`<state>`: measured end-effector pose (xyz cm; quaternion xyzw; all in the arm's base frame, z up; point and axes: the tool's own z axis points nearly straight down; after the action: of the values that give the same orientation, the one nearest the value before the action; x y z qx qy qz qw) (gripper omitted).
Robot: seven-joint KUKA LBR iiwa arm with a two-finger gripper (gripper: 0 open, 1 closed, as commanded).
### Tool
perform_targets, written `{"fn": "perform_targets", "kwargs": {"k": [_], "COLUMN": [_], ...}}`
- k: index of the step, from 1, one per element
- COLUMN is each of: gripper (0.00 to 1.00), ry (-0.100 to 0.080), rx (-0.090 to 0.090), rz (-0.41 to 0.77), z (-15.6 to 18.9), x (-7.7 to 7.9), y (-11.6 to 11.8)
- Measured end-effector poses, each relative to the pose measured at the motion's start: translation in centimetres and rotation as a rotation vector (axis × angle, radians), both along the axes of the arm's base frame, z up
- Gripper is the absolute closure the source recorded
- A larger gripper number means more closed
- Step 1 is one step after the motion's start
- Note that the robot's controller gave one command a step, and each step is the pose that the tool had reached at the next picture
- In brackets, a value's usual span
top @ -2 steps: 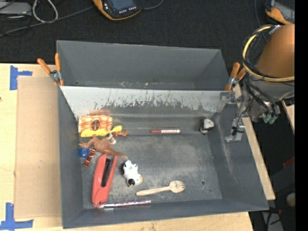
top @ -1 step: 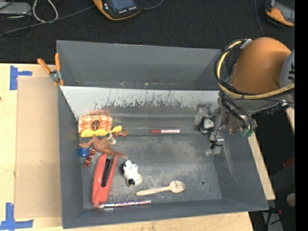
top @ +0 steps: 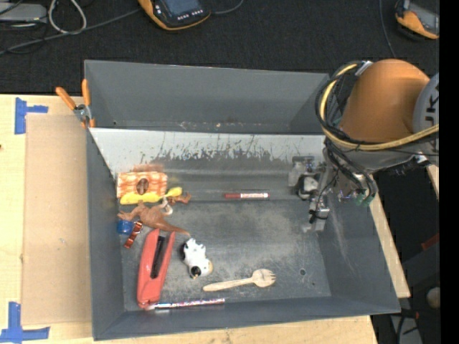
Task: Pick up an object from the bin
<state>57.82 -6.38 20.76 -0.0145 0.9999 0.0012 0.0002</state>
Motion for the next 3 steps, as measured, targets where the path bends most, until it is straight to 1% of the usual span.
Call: {"fn": "perform_targets", "kwargs": {"k": [1,2,3], "gripper": [0.0,0.0,0.0], "ry": [0.0,0.001,0.0], "rx": [-0.003,-0.003,-0.003], "rz": [0.028,0.115,0.118], "z": [-1.1,0.0,0.3], "x": [-1.8,-7.8,-7.7], "y": [0.7,7.2,7.1]}}
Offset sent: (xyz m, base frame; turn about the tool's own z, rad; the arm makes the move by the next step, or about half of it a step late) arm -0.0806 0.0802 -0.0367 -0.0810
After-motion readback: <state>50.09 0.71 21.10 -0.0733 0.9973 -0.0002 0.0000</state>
